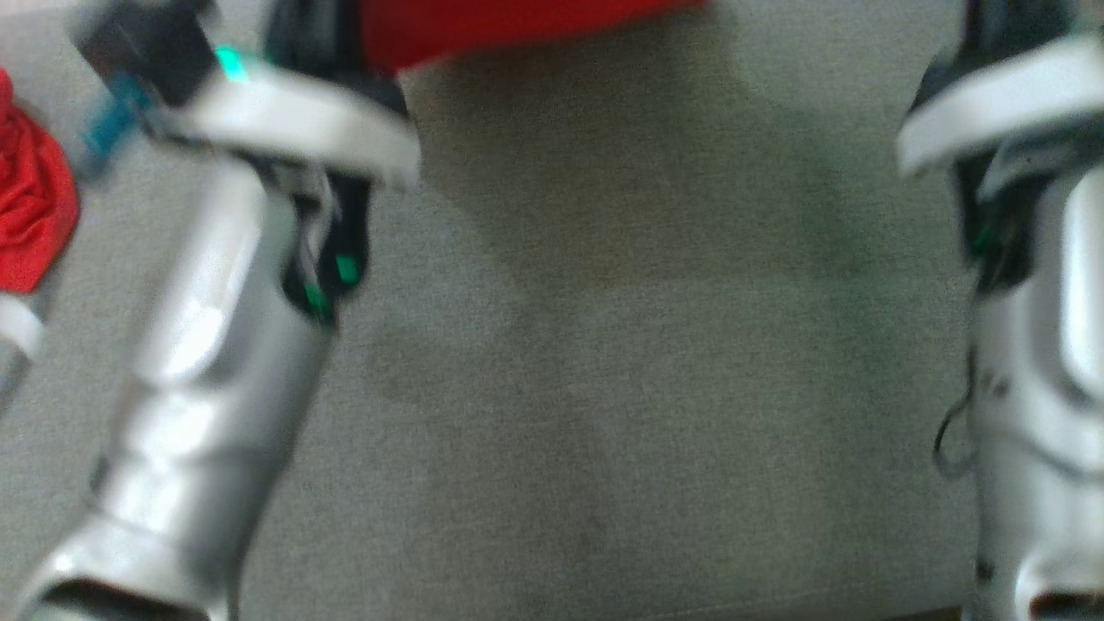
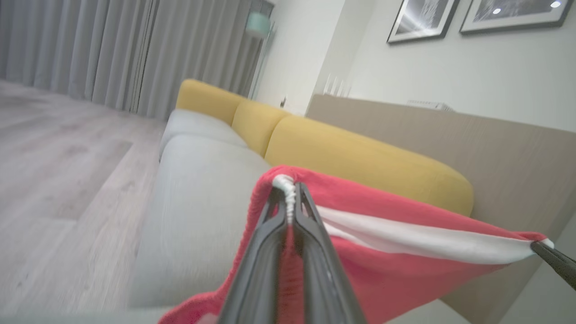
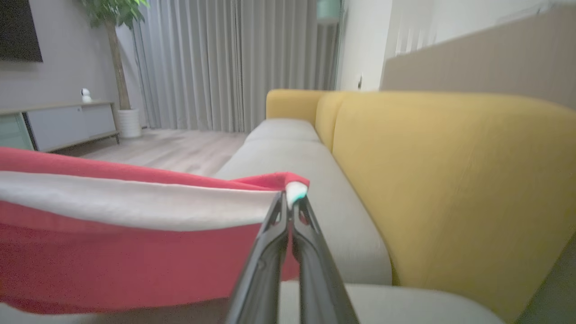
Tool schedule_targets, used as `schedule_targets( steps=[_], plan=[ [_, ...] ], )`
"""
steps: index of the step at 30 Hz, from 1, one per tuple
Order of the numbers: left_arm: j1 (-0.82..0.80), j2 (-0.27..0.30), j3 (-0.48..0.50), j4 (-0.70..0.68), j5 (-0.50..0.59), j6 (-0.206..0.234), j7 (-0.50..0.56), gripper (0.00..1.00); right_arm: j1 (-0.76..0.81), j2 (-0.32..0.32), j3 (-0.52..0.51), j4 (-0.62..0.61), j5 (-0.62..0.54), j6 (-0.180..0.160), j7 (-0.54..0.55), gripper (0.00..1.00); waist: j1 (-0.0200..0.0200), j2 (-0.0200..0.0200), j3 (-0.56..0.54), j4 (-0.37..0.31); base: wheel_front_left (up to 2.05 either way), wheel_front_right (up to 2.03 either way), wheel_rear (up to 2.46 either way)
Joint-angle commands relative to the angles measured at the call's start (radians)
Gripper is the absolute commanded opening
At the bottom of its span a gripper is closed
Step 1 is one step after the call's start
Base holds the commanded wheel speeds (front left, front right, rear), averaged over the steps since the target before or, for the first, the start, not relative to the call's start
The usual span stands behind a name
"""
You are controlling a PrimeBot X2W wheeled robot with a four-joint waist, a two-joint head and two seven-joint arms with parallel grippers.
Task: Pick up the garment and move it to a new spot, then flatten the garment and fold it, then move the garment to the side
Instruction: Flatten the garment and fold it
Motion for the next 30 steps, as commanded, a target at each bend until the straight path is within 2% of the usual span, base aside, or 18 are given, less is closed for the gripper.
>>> schedule_targets(
  steps=[1,6,12,18,25,30],
  plan=[
    [0.044,0.018,0.009,-0.015,-0.01,-0.015,-0.026,0.0,0.054,0.018,0.027,-0.009,0.011,0.007,-0.023,0.0,-0.0004,0.0001,-0.002,-0.002,0.0,0.0,0.0],
    [0.185,0.013,-0.021,-0.025,-0.014,-0.024,-0.071,0.0,0.175,0.021,0.042,0.005,0.028,0.007,-0.054,0.0,-0.0004,0.0001,-0.026,0.001,0.0,0.0,0.0],
    [0.393,0.019,-0.039,-0.123,-0.024,-0.001,-0.113,0.0,0.359,0.023,0.023,-0.066,0.041,0.007,-0.068,0.0,-0.0004,0.0001,-0.109,0.004,0.0,0.0,0.0],
    [0.58,0.026,-0.066,-0.294,-0.044,0.039,-0.11,0.0,0.59,0.024,-0.025,-0.244,0.069,0.007,-0.018,0.0,-0.0004,0.0001,-0.207,0.01,0.0,0.0,0.0],
    [0.779,0.052,-0.135,-0.5,-0.049,0.112,-0.05,0.0,0.862,0.024,-0.099,-0.513,0.069,0.007,0.117,0.0,-0.0004,0.0001,-0.267,0.023,0.0,0.0,0.0],
    [0.849,0.035,-0.181,-0.54,-0.056,0.15,-0.021,0.0,0.916,0.025,-0.133,-0.577,0.081,0.007,0.174,0.0,-0.0004,0.0001,-0.243,0.054,0.0,0.0,0.0]
  ],
)
